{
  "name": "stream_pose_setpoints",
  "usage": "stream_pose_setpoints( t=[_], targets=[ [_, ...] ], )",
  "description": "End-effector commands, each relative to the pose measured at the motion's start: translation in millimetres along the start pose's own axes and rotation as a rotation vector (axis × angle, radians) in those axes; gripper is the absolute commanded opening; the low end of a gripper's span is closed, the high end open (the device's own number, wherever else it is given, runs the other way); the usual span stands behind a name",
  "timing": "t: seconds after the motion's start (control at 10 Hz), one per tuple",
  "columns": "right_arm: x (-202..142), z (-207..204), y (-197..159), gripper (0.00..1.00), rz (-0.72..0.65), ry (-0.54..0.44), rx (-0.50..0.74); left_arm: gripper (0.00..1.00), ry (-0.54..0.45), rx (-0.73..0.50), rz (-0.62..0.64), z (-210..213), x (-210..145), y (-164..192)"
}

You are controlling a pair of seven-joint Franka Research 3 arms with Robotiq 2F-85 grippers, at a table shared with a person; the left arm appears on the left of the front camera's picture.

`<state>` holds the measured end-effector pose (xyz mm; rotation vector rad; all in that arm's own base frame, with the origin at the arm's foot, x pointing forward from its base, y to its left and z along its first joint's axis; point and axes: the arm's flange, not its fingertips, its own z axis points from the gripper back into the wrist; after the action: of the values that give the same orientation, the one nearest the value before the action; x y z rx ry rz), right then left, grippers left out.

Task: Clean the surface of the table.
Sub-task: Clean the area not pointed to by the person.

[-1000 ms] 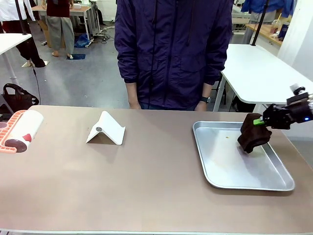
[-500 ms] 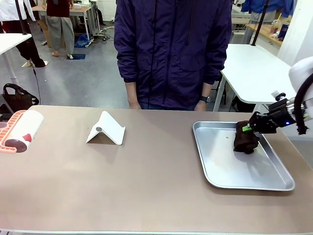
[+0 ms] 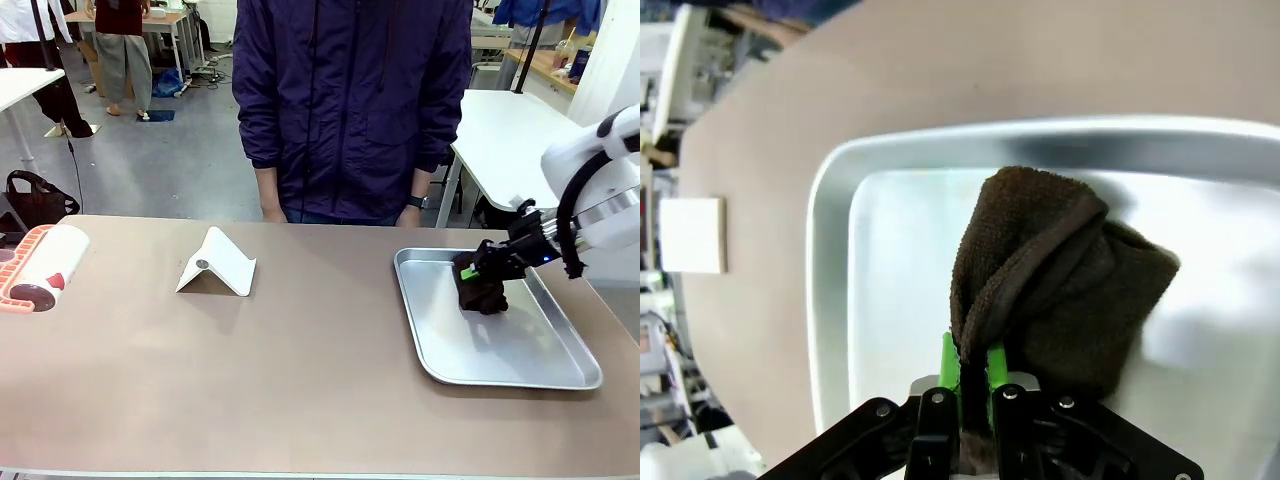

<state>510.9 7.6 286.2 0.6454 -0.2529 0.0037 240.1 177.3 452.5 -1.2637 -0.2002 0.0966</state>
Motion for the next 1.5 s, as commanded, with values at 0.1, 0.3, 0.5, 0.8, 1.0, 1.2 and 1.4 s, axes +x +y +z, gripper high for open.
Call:
stream_pose_setpoints(
  t=[0.1,0.3,0.5,0.8,1.0,1.2,1.4],
  targets=[
    [-8,-15,18,0.11,0.146,0.088,0.084,0.22,-0.009,-0.010,0.003,1,1,-3],
    [-17,-17,29,0.11,0.224,0.139,0.150,0.22,-0.009,-0.010,0.003,1,1,-3],
    [-17,-21,31,0.11,0.225,0.120,0.071,0.22,-0.009,-0.010,0.003,1,1,-3],
    [-14,-15,24,0.11,0.210,0.040,-0.065,0.22,-0.009,-0.010,0.003,1,1,-3],
    [-9,0,16,0.11,0.161,-0.030,-0.125,0.22,-0.009,-0.010,0.003,1,1,-3],
    [-7,16,3,0.11,0.113,-0.055,-0.157,0.22,-0.009,-0.010,0.003,1,1,-3],
    [-12,39,-15,0.11,0.025,-0.011,-0.167,0.22,-0.009,-0.010,0.003,1,1,-3]
  ],
)
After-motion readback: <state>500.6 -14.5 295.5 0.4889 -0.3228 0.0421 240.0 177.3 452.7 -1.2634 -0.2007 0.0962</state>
